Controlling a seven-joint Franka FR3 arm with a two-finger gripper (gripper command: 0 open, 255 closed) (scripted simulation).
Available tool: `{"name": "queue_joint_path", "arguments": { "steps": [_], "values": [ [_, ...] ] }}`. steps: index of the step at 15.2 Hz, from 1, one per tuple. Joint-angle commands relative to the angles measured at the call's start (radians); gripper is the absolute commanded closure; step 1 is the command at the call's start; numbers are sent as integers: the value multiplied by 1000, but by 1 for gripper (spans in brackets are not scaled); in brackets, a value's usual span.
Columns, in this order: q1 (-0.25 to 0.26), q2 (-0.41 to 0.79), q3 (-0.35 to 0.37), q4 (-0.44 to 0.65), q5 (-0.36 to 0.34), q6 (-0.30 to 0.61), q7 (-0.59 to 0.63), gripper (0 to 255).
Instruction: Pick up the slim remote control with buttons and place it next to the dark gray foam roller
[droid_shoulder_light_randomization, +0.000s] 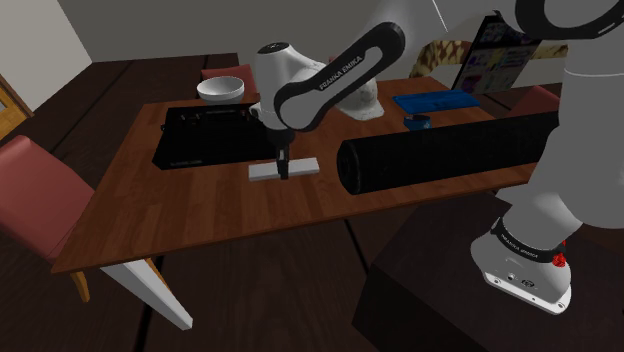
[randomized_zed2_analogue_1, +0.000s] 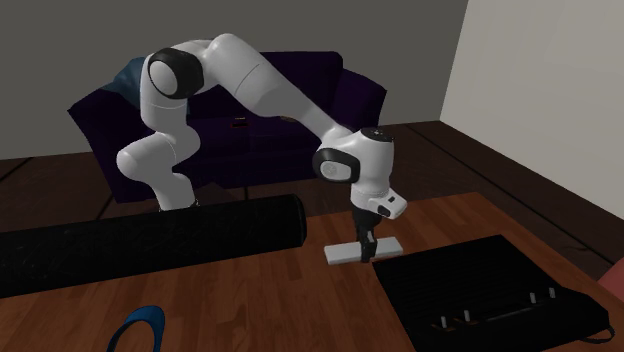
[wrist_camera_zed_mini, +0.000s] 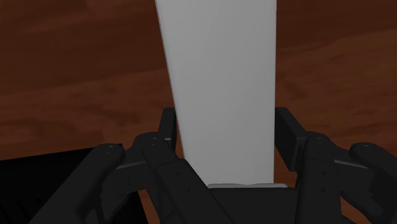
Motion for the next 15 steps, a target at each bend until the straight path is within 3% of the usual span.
{"name": "queue_joint_path", "arguments": {
  "steps": [1, 15],
  "values": [
    [-1, -11, 1, 9, 3, -20, -2, 255],
    [-6, -101, 9, 77, 21, -177, -16, 255]
  ]
}}
